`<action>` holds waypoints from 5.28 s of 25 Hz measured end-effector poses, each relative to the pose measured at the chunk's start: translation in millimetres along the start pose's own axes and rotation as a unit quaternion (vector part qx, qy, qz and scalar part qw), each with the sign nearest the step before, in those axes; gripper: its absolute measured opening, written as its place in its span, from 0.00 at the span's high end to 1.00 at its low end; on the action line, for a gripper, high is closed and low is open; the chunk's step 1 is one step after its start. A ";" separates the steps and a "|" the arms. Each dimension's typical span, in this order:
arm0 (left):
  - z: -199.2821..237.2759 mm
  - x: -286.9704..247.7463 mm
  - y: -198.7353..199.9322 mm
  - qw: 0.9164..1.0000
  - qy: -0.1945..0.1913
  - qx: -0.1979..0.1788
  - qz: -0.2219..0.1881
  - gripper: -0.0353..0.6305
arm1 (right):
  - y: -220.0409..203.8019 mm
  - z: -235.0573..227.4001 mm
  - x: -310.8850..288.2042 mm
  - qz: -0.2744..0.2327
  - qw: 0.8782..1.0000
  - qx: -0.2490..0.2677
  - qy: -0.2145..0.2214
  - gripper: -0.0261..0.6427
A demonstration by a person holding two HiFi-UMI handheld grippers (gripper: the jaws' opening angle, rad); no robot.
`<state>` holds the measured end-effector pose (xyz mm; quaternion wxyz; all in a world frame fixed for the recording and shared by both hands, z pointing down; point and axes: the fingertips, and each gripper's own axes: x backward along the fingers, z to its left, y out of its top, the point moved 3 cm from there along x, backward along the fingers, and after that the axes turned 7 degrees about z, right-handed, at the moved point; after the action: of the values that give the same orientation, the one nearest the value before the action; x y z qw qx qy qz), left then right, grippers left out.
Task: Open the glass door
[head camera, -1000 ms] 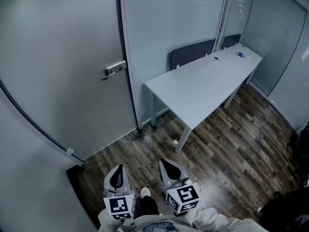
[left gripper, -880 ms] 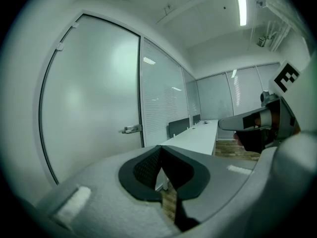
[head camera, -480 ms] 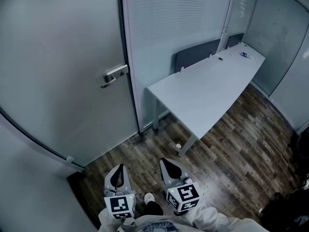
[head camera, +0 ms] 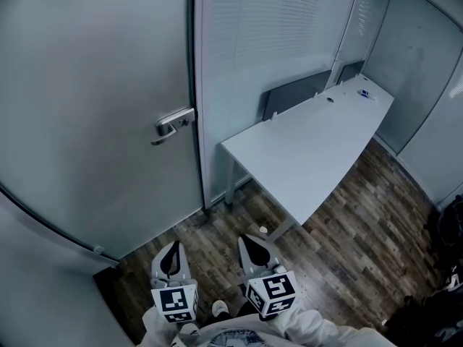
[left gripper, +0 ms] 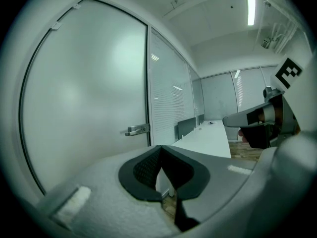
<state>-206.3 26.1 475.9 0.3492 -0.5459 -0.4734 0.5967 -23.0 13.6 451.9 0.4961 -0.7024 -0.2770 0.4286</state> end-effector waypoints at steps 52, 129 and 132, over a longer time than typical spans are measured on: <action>34.4 -202.8 60.9 0.957 0.282 -0.040 0.055 0.94 | 63.5 -119.5 -262.7 0.074 0.966 0.012 0.248 0.96; 155.2 -408.9 31.2 0.850 0.269 -0.420 0.171 0.79 | 48.6 -153.6 -260.4 0.124 0.976 0.015 0.176 0.96; 156.0 -411.1 28.7 0.879 0.257 -0.369 0.162 0.79 | 45.2 -153.5 -260.4 0.131 0.975 0.016 0.179 0.96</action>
<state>-290.8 -395.2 573.7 0.1307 -0.8383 -0.4577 0.2659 -14.8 -285.1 516.4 0.4888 -0.7896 -0.0825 0.3617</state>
